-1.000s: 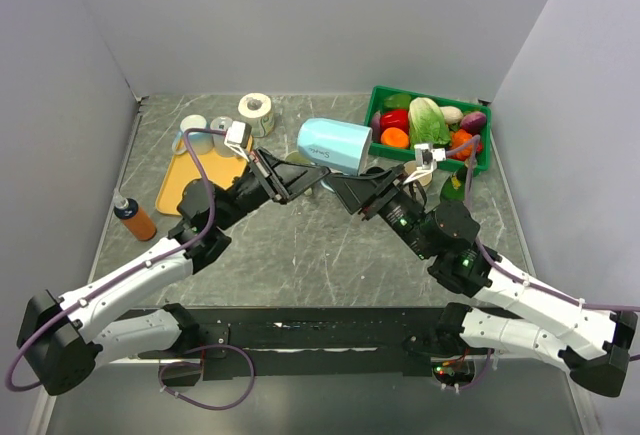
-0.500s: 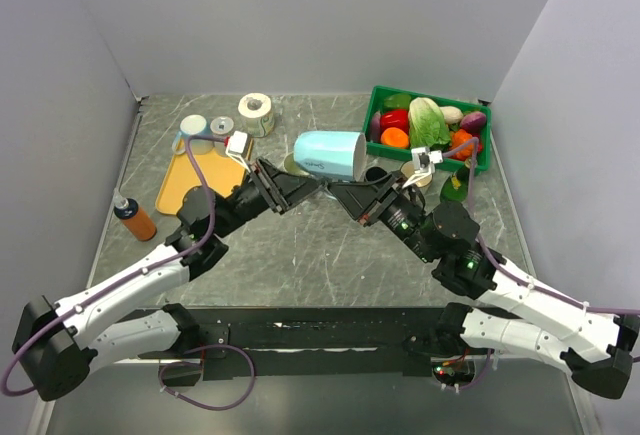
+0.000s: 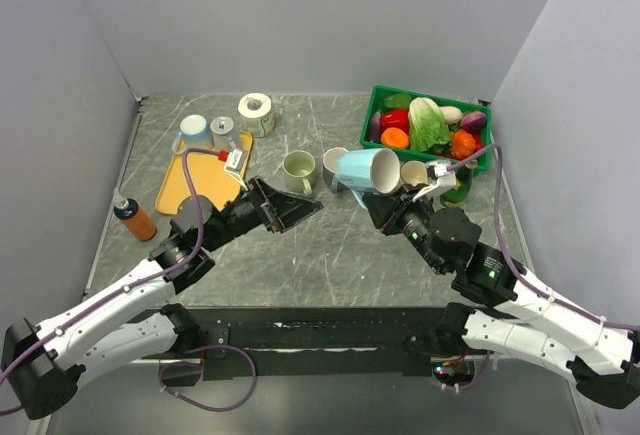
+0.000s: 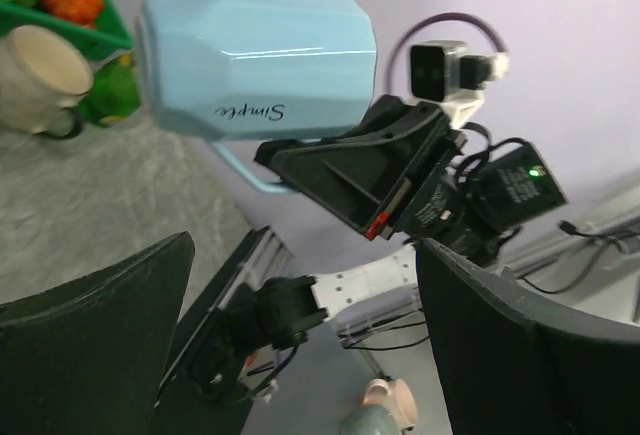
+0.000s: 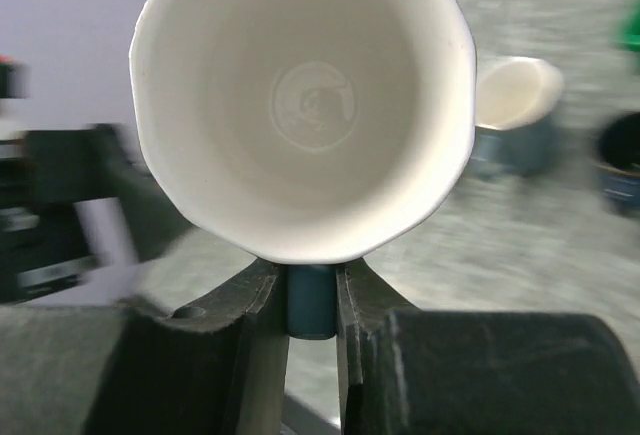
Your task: Turn the mug right side up
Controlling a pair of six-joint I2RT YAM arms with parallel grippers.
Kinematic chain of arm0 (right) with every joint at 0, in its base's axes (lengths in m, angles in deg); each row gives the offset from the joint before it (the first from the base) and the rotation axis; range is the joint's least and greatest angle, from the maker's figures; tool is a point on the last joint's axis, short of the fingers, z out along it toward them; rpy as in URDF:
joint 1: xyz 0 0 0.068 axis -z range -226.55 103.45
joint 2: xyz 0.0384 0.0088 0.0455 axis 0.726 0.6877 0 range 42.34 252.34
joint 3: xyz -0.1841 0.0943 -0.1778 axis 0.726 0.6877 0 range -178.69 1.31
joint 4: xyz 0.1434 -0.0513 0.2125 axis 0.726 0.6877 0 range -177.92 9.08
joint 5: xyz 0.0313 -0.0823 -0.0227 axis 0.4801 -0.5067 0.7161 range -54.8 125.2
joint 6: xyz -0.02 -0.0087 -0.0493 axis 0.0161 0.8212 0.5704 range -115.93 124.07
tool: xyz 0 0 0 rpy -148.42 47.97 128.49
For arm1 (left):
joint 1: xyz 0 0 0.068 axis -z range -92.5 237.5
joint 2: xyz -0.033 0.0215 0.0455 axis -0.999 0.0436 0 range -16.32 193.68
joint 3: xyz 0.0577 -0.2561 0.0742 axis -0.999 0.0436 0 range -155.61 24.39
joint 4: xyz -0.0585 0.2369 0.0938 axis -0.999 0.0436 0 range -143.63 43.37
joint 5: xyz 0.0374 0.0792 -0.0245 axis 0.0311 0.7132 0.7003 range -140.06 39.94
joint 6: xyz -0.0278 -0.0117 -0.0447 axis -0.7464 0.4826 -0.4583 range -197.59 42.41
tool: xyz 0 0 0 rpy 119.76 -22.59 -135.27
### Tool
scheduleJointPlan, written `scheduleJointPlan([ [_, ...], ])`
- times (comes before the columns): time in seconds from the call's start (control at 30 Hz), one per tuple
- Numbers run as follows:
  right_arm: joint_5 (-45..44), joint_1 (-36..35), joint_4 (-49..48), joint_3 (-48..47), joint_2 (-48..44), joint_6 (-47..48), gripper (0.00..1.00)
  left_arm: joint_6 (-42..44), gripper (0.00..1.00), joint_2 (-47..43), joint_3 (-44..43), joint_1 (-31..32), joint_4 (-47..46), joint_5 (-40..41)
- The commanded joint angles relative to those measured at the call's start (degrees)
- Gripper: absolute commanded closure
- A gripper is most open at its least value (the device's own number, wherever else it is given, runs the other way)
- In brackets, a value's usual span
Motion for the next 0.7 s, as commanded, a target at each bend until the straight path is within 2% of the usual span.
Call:
scheduleJointPlan([
  [0.0,-14.3,0.9,6.0,-3.9,-0.3,4.9,1.00,4.8,0.04,-3.4,0.3,0.2,10.6,5.9],
  [0.13,-19.7,3.3,7.8,-0.1,1.9,5.4,1.00,6.6,0.04,-5.7,-0.1,0.2,15.6,9.7],
  [0.3,-16.0,12.5,8.3,5.5,4.3,0.9,1.00,7.7,0.04,-5.6,-1.2,0.2,18.5,10.6],
  [0.4,-18.5,13.7,9.8,8.3,5.5,-1.5,1.00,8.2,0.04,-4.6,-1.6,0.2,19.7,10.8],
  [0.67,-18.6,15.6,12.1,12.0,4.8,-3.0,1.00,8.6,0.04,-3.6,-1.4,0.2,19.6,11.3],
])
